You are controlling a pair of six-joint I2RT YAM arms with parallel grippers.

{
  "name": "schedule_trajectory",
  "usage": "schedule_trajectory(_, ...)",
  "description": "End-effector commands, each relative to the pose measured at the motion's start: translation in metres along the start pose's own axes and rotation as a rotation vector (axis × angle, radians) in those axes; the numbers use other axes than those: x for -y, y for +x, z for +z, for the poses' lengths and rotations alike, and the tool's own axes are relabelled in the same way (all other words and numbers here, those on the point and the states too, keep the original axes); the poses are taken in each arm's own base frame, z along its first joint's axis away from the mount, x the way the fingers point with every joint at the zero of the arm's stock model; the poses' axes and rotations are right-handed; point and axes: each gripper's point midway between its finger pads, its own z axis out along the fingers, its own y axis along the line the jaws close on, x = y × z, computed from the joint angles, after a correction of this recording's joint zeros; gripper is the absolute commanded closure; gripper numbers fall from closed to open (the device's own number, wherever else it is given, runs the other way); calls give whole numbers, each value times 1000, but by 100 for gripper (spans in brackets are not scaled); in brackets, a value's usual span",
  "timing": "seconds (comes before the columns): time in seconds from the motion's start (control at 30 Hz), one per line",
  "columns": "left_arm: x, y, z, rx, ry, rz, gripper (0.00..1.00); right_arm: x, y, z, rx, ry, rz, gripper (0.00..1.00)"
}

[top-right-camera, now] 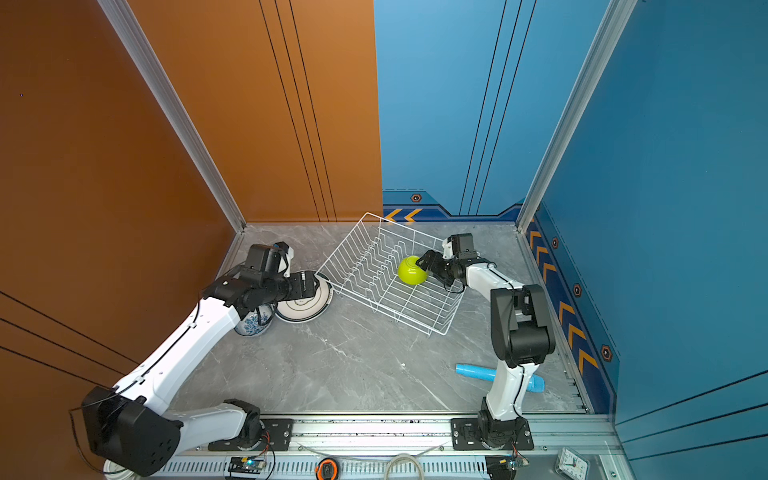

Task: Unload the mixed dishes from the dish rack
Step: 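Close the right gripper on the lime-green bowl rim and hold it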

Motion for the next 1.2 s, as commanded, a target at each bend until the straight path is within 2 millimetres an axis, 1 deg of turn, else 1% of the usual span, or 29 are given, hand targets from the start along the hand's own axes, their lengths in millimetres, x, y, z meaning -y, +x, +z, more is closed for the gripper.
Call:
schedule_trajectory(0.0, 8, -6, -6, 16, 25, 1, 2, 11, 5, 10, -46, 22, -1, 16)
schedule_trajectory(0.13, 7, -7, -8, 23, 24, 2, 2, 9, 2, 15, -50, 6, 9, 12)
schedule_trajectory(0.3, 6, -6, -8, 22, 21, -1, 2, 11, 3, 21, -52, -10, 30, 12)
schedule_trajectory(0.57, 6, -6, -6, 15, 21, -2, 2, 4, -1, 32, -8, -157, 112, 13)
schedule_trajectory(0.67, 6, -5, -5, 14, 23, -2, 2, 13, 1, 33, -10, -108, 102, 13)
schedule_trajectory(0.8, 5, -5, -5, 12, 20, -2, 2, 19, 2, 34, -19, -93, 106, 13)
schedule_trajectory(1.03, 6, -6, -5, 13, 22, -7, 2, 26, 6, 38, -30, -60, 105, 9)
schedule_trajectory(1.17, 7, -7, -5, 14, 26, -7, 2, 29, 13, 37, -54, -26, 107, 8)
